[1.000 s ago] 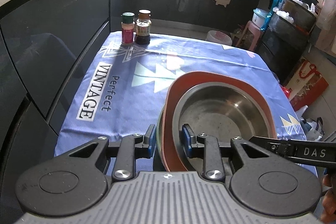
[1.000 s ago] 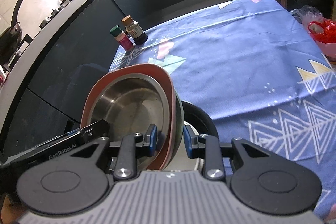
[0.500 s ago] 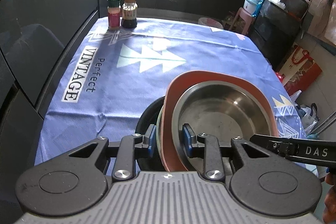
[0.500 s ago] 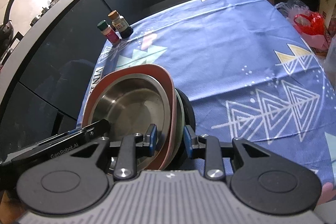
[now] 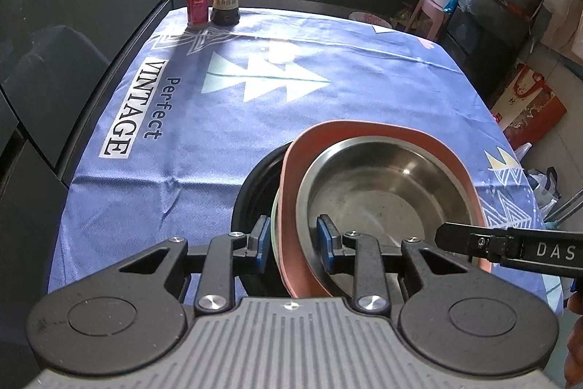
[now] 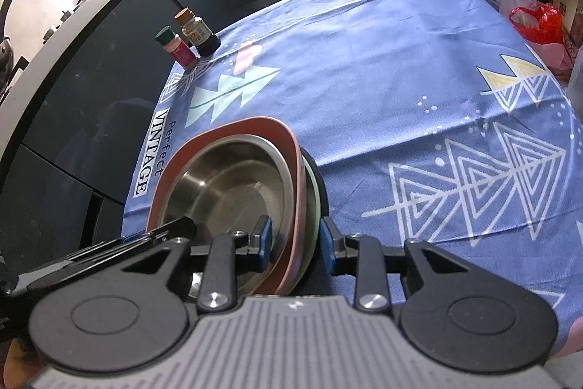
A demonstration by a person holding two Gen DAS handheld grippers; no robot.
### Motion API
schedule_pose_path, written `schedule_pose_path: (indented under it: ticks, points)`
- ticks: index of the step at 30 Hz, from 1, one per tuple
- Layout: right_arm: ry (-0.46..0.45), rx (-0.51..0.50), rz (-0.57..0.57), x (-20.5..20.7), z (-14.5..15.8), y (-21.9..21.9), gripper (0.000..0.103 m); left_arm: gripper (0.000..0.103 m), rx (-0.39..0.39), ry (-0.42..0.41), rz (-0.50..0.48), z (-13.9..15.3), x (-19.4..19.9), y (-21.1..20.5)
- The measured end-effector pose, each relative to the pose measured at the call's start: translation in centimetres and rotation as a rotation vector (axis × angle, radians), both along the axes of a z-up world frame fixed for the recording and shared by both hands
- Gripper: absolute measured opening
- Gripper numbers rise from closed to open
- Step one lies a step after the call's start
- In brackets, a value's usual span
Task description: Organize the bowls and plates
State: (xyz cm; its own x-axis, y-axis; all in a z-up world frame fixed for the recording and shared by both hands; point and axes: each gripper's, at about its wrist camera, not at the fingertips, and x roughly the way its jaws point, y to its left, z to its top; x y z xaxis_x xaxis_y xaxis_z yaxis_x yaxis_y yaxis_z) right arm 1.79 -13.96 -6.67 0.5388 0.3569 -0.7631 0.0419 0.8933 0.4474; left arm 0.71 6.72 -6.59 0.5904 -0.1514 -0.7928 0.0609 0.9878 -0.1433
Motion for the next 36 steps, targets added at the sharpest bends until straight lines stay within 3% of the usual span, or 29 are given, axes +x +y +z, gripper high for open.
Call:
schedule_pose_path:
  ticks: [15,31,36]
  points:
    - [-0.008,0.010,0.002,-0.1,0.0,0.0,0.103,0.025,-0.023,0.005,0.001,0.0,-0.4,0.7]
    - [-0.067,0.017,-0.022,-0.9,1.0,-0.7,0.103,0.026,-0.078,-0.046,0.023,1.4,-1.2,2.2]
    - [-0.043,0.033,-0.026,-0.5,0.5,-1.2,0.103,0.030,-0.087,-0.057,0.044,1.7,-1.2,3.0]
